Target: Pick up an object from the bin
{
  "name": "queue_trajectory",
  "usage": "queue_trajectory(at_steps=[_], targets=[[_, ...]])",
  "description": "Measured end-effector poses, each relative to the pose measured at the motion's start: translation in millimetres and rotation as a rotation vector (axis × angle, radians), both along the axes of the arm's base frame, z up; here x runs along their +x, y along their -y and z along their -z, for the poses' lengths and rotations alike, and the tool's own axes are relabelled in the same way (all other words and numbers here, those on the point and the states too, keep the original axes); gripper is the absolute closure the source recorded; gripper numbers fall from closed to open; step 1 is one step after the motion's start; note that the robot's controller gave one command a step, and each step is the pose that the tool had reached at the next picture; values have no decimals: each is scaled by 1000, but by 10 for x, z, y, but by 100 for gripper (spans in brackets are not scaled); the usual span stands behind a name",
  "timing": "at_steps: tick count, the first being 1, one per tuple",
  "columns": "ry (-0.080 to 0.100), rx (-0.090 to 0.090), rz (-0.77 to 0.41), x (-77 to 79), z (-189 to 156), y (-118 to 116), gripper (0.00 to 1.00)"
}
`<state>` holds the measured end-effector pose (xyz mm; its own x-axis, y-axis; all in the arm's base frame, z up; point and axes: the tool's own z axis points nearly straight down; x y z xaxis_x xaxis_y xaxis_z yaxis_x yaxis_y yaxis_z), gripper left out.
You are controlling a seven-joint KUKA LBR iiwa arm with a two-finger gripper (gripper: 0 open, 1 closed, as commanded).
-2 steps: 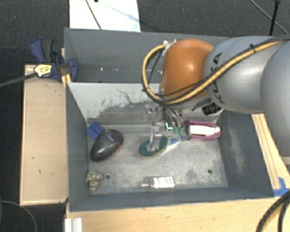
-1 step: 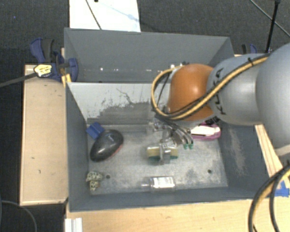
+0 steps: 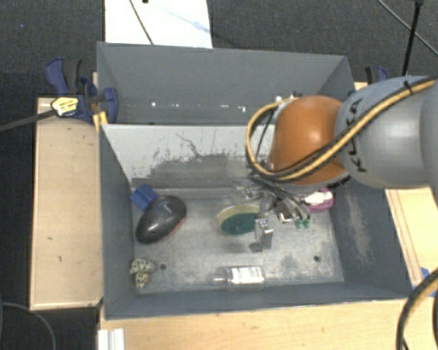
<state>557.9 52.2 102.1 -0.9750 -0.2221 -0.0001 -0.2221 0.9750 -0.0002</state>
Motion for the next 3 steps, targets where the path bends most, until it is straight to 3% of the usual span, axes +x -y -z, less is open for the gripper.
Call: queue_trajectory(at_steps=[1, 2, 3], targets=[[4, 2, 67, 11, -27, -16, 0], [-4, 0, -52, 101, 327, -8, 0], [-3, 1, -47, 107, 322, -10, 0]])
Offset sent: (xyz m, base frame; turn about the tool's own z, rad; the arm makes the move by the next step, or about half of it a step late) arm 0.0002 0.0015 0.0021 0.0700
